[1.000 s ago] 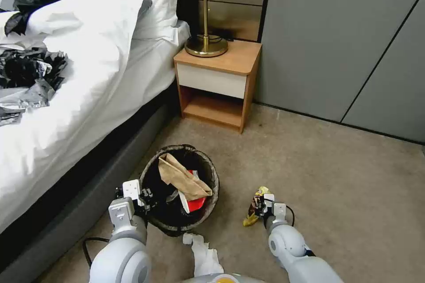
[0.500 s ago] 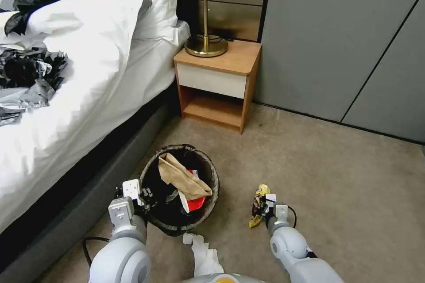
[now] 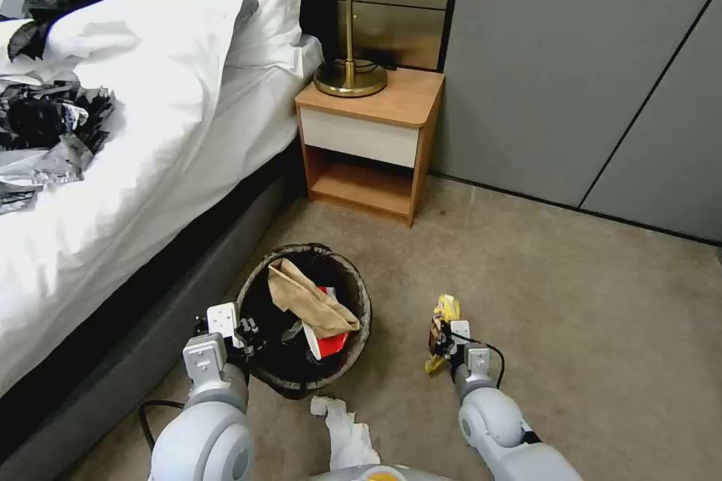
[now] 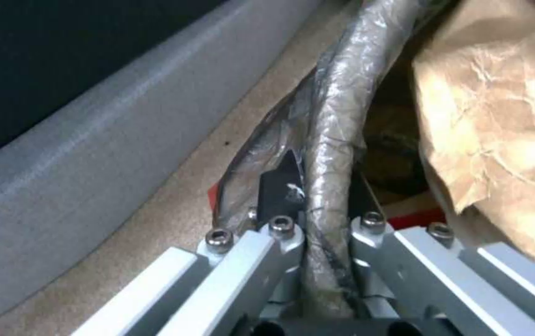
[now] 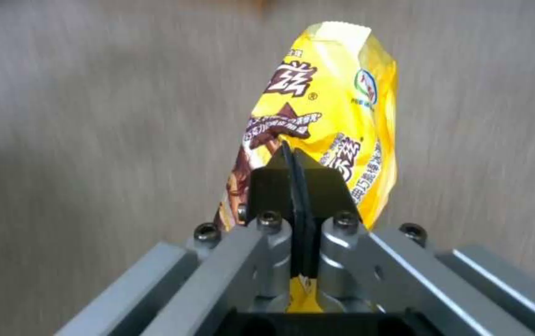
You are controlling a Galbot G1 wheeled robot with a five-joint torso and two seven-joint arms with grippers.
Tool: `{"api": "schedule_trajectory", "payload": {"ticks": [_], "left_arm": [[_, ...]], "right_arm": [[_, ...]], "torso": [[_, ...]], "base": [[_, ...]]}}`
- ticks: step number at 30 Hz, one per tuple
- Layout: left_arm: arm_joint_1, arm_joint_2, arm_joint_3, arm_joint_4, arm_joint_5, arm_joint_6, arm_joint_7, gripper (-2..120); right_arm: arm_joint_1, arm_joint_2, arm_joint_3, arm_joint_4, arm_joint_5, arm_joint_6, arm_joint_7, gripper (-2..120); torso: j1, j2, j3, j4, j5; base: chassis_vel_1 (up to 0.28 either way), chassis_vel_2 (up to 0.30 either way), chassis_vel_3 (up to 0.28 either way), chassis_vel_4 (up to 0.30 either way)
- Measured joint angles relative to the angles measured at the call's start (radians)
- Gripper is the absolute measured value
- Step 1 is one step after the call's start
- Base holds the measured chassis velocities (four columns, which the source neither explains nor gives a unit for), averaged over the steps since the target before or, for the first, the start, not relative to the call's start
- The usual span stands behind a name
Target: Pick up the trash bin, then pick up the garbage from the floor and place it into the trash bin.
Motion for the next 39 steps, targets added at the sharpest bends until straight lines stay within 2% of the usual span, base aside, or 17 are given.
{"api": "schedule_trajectory", "payload": {"ticks": [2,3,5,11,17,26,32,39], "left_arm": [[-0.003,-0.001,0.003,0.006,0.0,0.0,-0.001,0],[-0.003,-0.001,0.003,0.006,0.0,0.0,-0.001,0],[-0.005,-0.002,0.006,0.009,0.001,0.0,-0.001,0],[-0.004,-0.004,0.009,0.019,0.005,0.0,-0.001,0],[-0.002,-0.005,0.013,0.023,0.011,0.001,-0.001,0],[0.001,-0.009,0.026,0.033,0.021,0.001,0.002,0],[-0.001,-0.01,0.027,0.035,0.022,0.001,0.003,0],[-0.001,-0.012,0.028,0.034,0.022,0.001,0.004,0]], "right_arm": [[-0.006,0.006,0.006,0.06,-0.061,0.144,-0.015,0],[-0.006,0.006,0.006,0.06,-0.061,0.144,-0.015,0],[-0.016,0.006,0.006,0.147,-0.069,0.205,-0.028,0],[-0.031,0.001,0.0,0.295,-0.087,0.279,-0.075,0],[-0.045,-0.016,-0.006,0.458,-0.071,0.387,-0.199,0],[-0.086,-0.057,-0.06,0.617,-0.016,0.473,-0.352,0],[-0.109,-0.085,-0.115,0.64,-0.024,0.481,-0.377,0],[-0.104,-0.089,-0.215,0.542,-0.064,0.49,-0.379,0]], "torso": [[0.0,0.0,0.0,0.0002,0.0],[0.0,0.0,0.0,0.0002,0.0],[0.0,0.0,0.0,0.0,0.0001],[0.0,0.0,0.0,0.0,-0.0001],[0.0,0.0,0.0,0.0,-0.0001],[0.0,0.0,0.0,-0.0001,0.0],[0.0,0.0,0.0,0.0,0.0],[0.0,0.0,0.0,0.0001,0.0001]], "base": [[0.0,0.0,0.0,0.0],[0.0,0.0,0.0,0.0],[0.0,0.0,0.0,0.0],[0.0,0.0,0.0,0.0],[0.0,0.0,0.0,0.0],[0.0,0.0,0.0,0.0],[0.0,0.0,0.0,0.0],[0.0,0.0,0.0,0.0]]}}
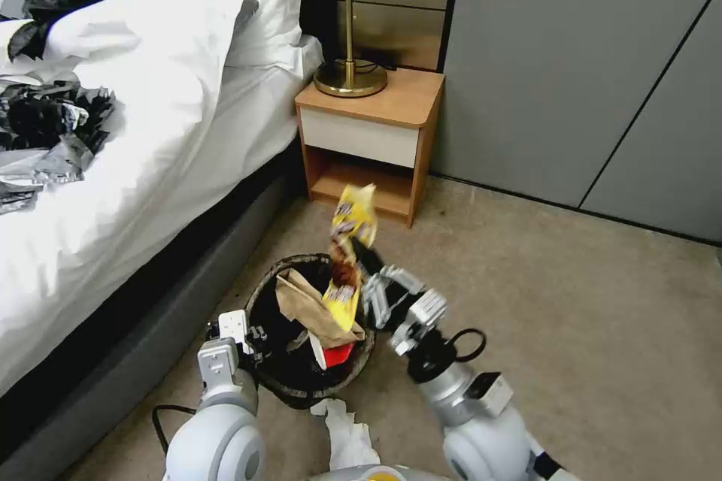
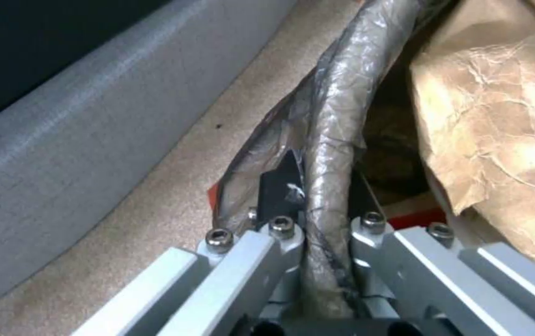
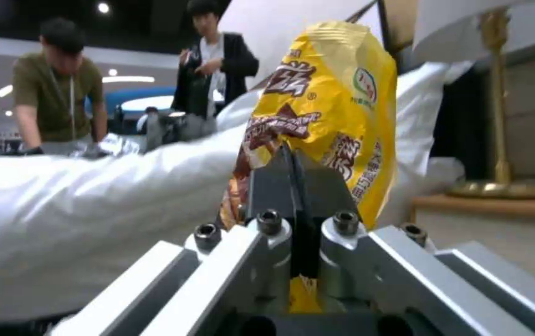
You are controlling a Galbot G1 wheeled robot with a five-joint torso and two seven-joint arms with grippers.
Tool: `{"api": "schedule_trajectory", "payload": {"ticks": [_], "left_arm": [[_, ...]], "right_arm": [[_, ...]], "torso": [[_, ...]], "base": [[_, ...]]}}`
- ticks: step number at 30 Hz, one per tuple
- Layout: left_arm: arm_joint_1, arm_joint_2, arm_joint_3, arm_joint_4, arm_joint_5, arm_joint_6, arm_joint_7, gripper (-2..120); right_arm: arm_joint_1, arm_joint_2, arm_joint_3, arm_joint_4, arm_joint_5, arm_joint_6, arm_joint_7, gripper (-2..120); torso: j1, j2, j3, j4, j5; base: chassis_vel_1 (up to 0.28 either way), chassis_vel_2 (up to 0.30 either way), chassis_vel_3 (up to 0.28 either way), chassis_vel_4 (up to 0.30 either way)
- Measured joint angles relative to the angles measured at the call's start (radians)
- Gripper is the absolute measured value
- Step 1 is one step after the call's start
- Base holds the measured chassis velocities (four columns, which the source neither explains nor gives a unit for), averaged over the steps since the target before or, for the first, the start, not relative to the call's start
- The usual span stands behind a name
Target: Pick up the trash bin, then pick up the garbage from the floor and place it into the trash bin.
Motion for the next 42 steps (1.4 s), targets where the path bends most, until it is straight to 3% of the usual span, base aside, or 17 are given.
{"api": "schedule_trajectory", "payload": {"ticks": [24,42], "left_arm": [[0.014,0.004,0.003,-0.04,-0.002,0.001,0.002,0],[0.028,0.004,0.011,-0.079,-0.031,0.02,-0.003,0]], "right_arm": [[0.07,0.007,-0.108,-0.26,0.005,-0.019,0.05,0],[0.094,0.009,-0.138,-0.381,-0.004,-0.066,0.09,0]], "torso": [[0.0,0.0,0.0,0.0,0.0],[0.0,0.0,0.0,0.0001,-0.0006]], "base": [[0.0,0.0,0.0,0.0],[0.0,0.0,0.0,0.0]]}}
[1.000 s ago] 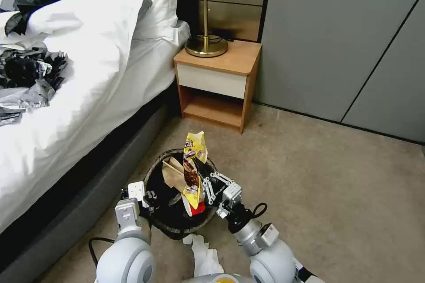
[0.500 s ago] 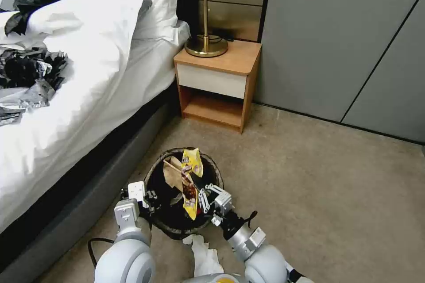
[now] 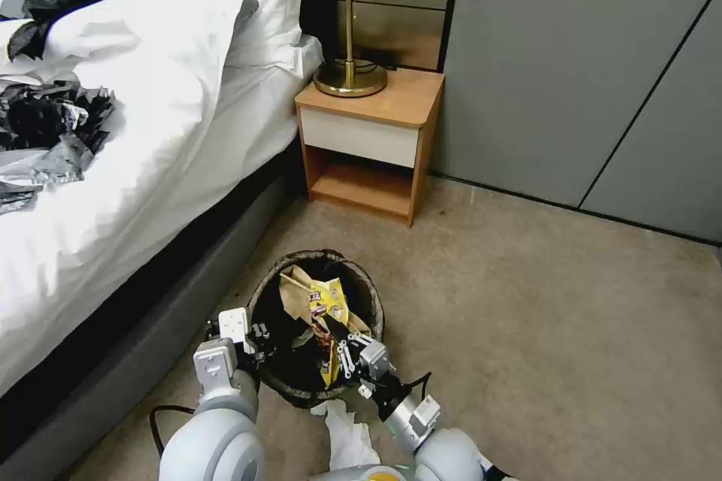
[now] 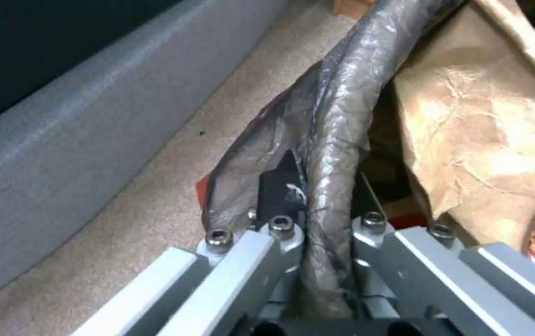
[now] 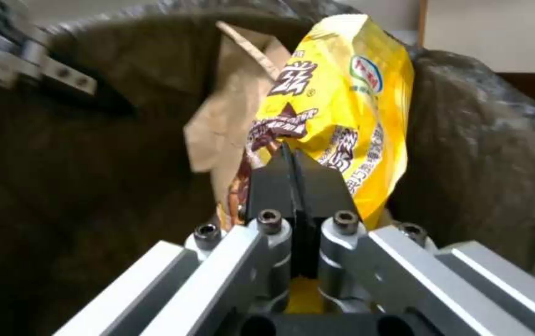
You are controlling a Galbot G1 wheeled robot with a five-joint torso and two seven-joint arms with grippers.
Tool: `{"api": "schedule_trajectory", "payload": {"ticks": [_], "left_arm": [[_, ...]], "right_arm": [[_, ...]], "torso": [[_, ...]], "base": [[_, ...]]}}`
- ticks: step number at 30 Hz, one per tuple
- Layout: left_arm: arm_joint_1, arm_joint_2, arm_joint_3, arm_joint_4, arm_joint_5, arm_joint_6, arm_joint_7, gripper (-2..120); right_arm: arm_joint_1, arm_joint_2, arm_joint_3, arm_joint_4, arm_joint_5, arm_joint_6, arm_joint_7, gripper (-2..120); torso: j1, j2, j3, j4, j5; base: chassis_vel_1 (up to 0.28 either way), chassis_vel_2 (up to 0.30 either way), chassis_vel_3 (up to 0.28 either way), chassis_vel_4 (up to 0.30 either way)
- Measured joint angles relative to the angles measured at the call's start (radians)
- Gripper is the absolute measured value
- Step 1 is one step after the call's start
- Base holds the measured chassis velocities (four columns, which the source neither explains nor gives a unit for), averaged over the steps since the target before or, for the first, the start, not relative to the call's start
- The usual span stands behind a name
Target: Pick up the trash bin, then pick up the garbage from the floor and place it into the trash bin.
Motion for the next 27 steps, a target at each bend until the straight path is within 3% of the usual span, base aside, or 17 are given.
{"api": "schedule_trajectory", "payload": {"ticks": [7,11,21,27], "left_arm": [[0.002,0.0,0.001,-0.003,-0.003,0.003,0.0,0],[0.001,0.001,-0.001,-0.002,-0.003,0.003,0.0,0],[-0.004,0.002,-0.002,0.008,-0.002,0.003,0.0,0],[-0.006,0.0,-0.001,0.012,-0.001,0.004,0.001,0]], "right_arm": [[-0.004,-0.009,0.011,0.011,-0.009,-0.041,0.029,3],[-0.008,-0.013,0.017,0.042,-0.016,-0.053,0.04,21],[-0.016,-0.019,0.017,0.07,-0.032,-0.055,0.04,53],[-0.016,-0.029,0.017,0.092,-0.035,-0.054,0.037,80]], "torso": [[0.0,0.0,0.0,-0.0004,0.0009],[0.0,0.0,0.0,-0.0003,0.0007],[0.0,0.0,0.0,-0.0002,0.0005],[0.0,0.0,0.0,-0.0002,0.0005]], "base": [[0.0,0.0,0.0,0.0],[0.0,0.0,0.0,0.0],[0.0,0.0,0.0,0.0],[0.0,0.0,0.0,0.0]]}}
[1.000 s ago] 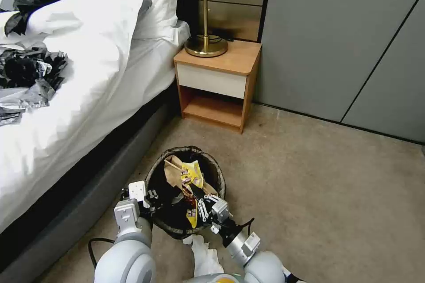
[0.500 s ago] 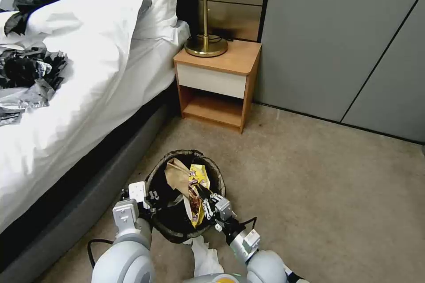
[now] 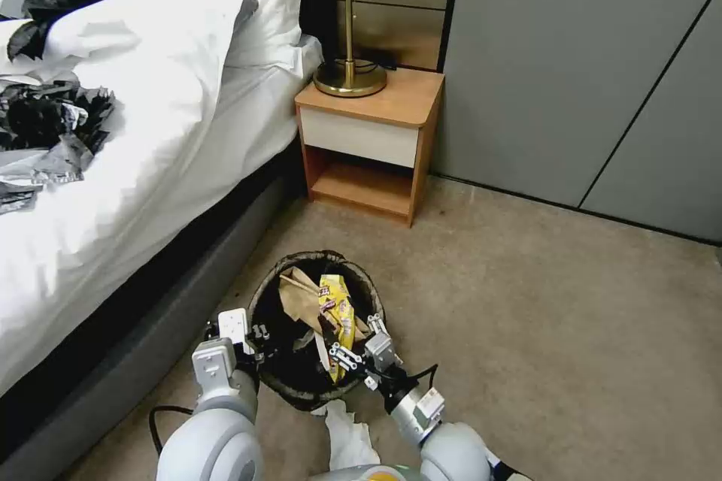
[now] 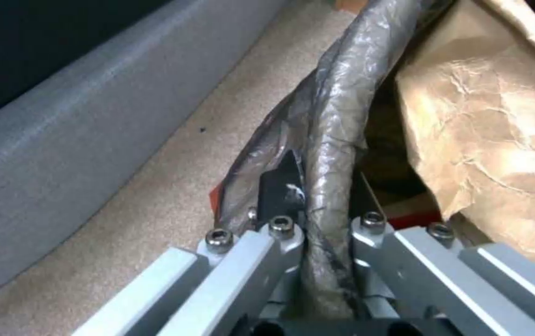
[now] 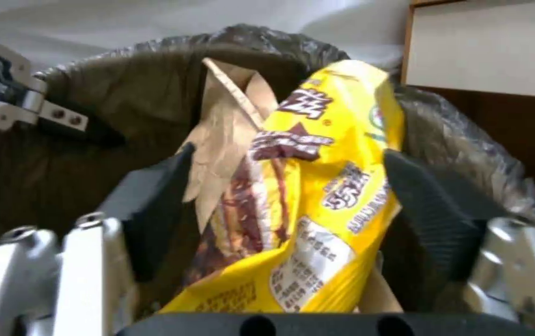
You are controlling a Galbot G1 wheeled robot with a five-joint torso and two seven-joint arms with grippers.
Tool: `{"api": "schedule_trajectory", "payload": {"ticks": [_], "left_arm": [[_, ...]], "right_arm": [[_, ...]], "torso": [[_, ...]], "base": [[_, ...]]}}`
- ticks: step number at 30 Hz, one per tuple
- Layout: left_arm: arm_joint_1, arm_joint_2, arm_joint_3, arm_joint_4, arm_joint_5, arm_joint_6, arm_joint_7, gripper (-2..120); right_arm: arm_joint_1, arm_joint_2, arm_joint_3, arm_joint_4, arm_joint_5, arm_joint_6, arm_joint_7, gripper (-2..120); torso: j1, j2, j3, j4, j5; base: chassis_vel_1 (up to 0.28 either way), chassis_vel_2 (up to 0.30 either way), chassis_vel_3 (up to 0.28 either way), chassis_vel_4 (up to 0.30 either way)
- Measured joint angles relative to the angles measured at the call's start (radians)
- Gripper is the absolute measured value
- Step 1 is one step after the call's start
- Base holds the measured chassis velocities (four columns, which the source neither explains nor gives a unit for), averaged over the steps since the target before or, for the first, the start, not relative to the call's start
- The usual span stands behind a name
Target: Pick up the trash bin, then pick up the garbage from the floor and place it into the trash bin.
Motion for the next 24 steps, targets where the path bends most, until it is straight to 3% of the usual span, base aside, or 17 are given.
{"api": "schedule_trajectory", "payload": {"ticks": [7,24], "left_arm": [[-0.003,0.001,0.001,0.013,0.0,0.004,0.001,0],[-0.005,0.008,-0.003,0.034,-0.016,0.047,0.003,0]], "right_arm": [[0.0,0.0,-0.005,0.022,-0.007,0.003,-0.002,99],[-0.008,-0.011,0.001,0.16,-0.038,0.01,-0.032,100]], "torso": [[0.0,0.0,0.0,0.0,0.0],[0.0,0.0,0.0,0.0,0.0]], "base": [[0.0,0.0,0.0,0.0],[0.0,0.0,0.0,0.0]]}}
